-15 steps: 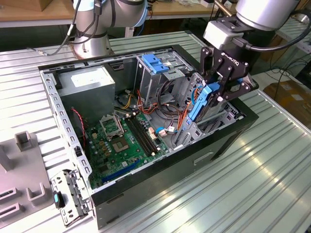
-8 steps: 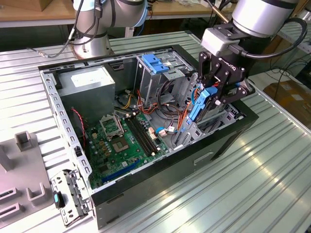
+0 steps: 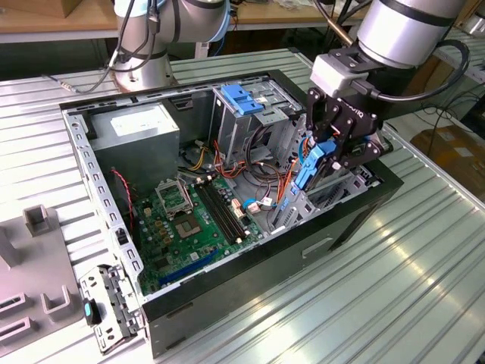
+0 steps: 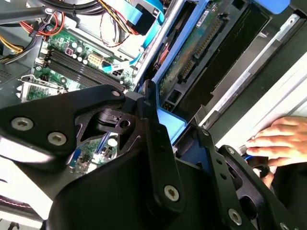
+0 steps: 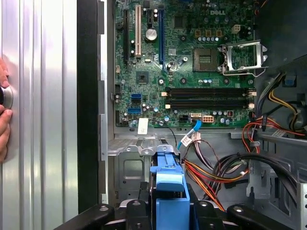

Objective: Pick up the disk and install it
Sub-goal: 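Insert the disk into the insertion slot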

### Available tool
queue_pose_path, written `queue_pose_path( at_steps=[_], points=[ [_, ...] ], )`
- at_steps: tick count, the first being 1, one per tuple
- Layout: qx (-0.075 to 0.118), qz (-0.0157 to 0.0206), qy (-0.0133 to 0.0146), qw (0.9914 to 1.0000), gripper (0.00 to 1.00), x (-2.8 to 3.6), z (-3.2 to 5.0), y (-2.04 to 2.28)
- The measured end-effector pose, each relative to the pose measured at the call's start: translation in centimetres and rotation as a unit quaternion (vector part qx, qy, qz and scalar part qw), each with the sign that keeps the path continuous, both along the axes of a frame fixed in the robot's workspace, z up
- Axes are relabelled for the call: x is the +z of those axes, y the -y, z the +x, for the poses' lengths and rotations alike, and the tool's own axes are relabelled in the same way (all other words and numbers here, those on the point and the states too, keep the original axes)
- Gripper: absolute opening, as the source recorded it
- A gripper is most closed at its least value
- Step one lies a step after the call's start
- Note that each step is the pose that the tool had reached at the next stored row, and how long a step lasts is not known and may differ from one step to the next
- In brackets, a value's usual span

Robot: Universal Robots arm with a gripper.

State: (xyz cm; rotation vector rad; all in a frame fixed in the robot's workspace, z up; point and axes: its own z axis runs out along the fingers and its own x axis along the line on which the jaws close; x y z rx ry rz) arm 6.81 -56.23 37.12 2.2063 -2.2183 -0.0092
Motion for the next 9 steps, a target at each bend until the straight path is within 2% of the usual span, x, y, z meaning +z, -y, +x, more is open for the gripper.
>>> queue_pose_path(
  at_steps=[5,9],
  points=[
    [0.0,0.0,0.0,1.0,0.37,-0.48,0.0,0.0],
    [0.0,-0.0001,0.0,1.0,0.37,-0.55,0.0,0.01]
  ],
)
